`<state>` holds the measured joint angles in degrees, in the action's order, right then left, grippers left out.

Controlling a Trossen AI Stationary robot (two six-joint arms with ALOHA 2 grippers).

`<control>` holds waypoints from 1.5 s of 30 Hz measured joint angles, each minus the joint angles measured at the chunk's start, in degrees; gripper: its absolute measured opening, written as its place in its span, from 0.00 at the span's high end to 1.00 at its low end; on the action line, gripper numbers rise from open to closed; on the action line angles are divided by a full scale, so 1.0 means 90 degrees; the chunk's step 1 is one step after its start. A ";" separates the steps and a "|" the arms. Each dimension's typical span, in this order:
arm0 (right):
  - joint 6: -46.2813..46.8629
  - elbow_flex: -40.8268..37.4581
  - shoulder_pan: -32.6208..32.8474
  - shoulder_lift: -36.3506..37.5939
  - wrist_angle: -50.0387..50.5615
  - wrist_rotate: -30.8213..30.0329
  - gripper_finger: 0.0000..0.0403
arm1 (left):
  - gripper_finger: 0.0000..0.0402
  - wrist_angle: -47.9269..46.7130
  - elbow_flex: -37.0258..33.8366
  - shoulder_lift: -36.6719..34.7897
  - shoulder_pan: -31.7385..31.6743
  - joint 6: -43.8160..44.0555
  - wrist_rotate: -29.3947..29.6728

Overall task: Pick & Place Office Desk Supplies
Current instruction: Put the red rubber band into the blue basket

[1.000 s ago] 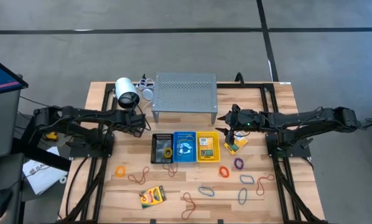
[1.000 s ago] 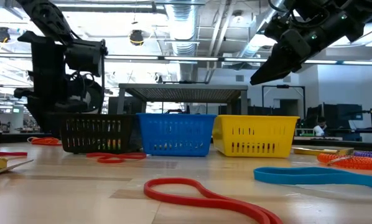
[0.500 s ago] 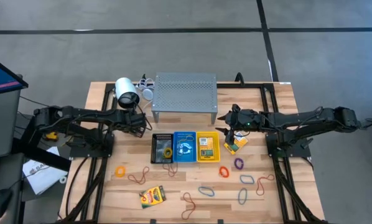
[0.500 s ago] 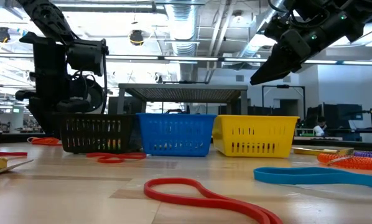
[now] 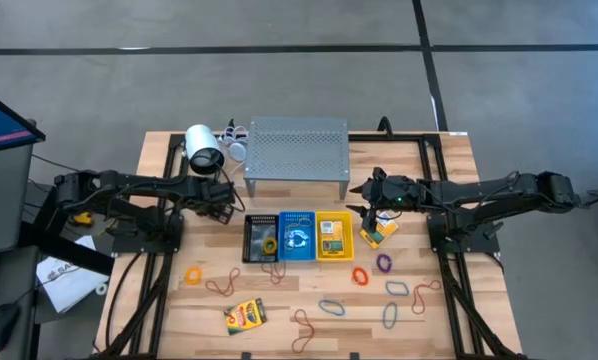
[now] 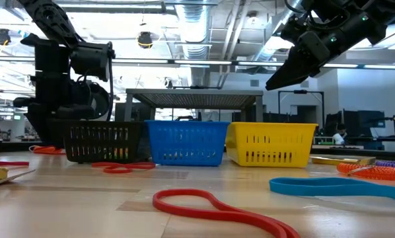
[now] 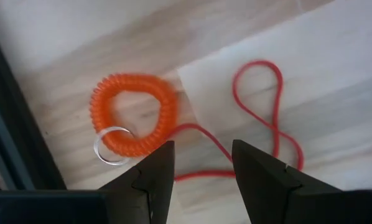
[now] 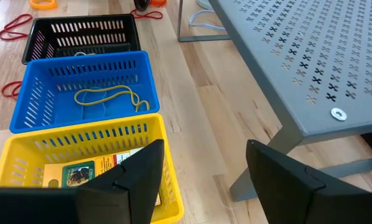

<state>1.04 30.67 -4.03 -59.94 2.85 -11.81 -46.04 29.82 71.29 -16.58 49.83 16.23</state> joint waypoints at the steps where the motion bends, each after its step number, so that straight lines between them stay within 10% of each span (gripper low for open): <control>1: 0.0000 0.0000 0.0000 0.0000 0.0000 0.0000 0.45 | 0.62 -0.0002 0.0000 0.0000 0.0000 -0.0001 -0.0093; 45: 0.0053 0.0000 0.0083 0.0000 0.0000 0.0003 0.45 | 0.67 0.0289 -0.0005 0.0002 0.0017 -0.0149 -0.1378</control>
<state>1.52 30.68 -3.29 -59.94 2.85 -11.79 -43.44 29.78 71.31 -16.43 48.49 3.83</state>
